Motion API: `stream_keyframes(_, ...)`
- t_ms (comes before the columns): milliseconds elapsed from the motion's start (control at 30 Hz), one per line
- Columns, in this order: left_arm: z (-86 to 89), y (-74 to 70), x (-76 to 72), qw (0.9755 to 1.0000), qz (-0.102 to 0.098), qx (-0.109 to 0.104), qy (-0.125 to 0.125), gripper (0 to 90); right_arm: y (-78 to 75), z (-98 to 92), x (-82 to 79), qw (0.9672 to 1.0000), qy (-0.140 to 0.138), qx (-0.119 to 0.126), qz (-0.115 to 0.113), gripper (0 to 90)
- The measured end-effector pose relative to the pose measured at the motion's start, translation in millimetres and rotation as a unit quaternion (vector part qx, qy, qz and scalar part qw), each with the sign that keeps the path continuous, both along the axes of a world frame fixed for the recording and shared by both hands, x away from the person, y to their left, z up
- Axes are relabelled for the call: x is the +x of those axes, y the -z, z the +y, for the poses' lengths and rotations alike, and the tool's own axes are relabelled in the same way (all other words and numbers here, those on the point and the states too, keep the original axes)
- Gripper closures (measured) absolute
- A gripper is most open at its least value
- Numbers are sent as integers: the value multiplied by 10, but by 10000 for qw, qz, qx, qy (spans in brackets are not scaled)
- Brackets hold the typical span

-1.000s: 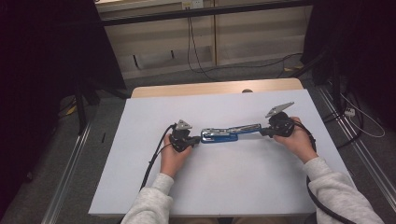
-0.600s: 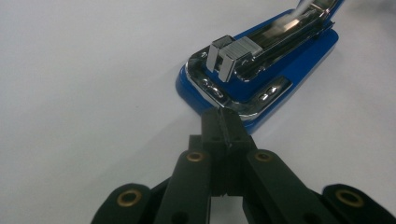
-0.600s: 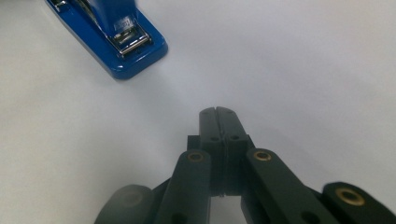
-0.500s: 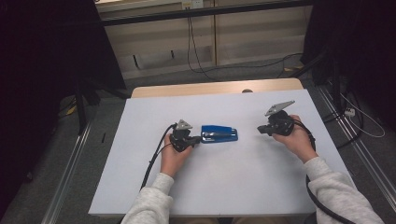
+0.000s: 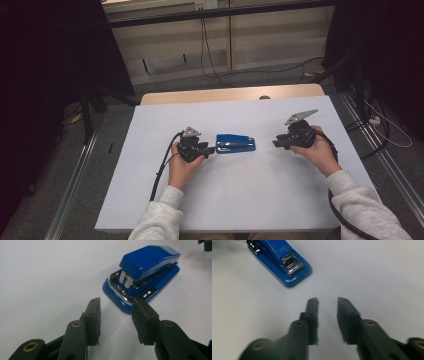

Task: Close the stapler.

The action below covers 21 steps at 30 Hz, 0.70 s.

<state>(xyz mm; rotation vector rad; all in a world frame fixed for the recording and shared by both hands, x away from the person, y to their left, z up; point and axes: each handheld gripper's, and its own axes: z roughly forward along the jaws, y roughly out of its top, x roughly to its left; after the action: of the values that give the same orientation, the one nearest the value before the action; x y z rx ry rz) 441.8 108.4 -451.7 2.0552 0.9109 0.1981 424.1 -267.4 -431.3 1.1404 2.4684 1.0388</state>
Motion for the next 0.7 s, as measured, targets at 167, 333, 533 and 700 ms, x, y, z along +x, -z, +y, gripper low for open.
stream_keyframes(167,52,-82,-75,9999,-23,-104,-8,381,13,10,-32,9999,3,59,87,561)
stream_keyframes(333,140,-157,-129,9997,-30,-230,98,254,9,8,-72,9996,74,146,217,452)
stream_keyframes(533,259,-214,-200,9994,-36,-336,78,196,-33,10,-141,9996,109,228,157,319)
stream_keyframes(700,347,-250,-256,9987,-78,-500,69,147,-22,-4,-237,9994,141,232,191,249)
